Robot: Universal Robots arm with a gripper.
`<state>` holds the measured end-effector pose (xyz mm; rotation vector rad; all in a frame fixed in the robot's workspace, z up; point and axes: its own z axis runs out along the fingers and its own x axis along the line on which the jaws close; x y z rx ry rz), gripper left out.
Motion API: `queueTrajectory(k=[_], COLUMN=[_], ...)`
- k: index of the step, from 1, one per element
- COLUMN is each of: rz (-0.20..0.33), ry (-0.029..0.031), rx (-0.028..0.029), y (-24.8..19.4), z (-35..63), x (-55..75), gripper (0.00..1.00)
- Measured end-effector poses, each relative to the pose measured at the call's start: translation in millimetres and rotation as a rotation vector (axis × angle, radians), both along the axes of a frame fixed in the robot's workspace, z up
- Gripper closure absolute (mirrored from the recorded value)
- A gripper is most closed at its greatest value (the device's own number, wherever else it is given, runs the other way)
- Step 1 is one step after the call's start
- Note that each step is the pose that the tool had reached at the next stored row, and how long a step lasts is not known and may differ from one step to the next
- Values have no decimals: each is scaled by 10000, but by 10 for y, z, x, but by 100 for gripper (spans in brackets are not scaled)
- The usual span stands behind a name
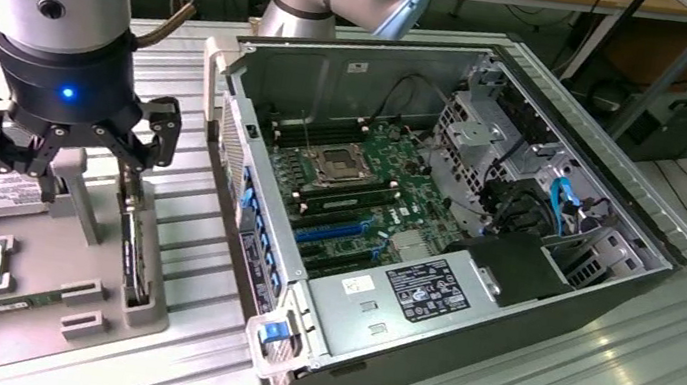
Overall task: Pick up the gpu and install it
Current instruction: 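Pick up the gpu and move the gpu toward the slot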
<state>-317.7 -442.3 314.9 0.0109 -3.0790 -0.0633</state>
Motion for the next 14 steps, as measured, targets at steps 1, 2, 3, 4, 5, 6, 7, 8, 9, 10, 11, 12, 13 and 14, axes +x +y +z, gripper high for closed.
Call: queueTrajectory(k=[1, 2, 3, 4, 5, 6, 7, 8, 9, 10, 11, 12, 13, 14], rz=[0, 0, 0, 0, 0, 0, 0, 0, 0, 1, 2, 15, 18, 31], ry=[22, 71, 134, 210, 217, 225, 266, 332, 432, 474, 296, -204, -540, -583], rx=[0, 0, 0, 0, 0, 0, 0, 0, 0, 0, -1, -2, -1, 1], y=[0, -5, -8, -8, -9, -8, -9, -10, -12, -14, -14, -14, -20, -43], z=[-17, -55, -95, -142, -145, -149, -171, -204, -258, -283, -301, -310, -323, -365], x=[0, 0, 0, 0, 0, 0, 0, 0, 0, 12, 12, 12, 13, 12], gripper=[28, 28, 28, 28, 28, 28, 28, 28, 28, 28, 28, 28, 28, 28])
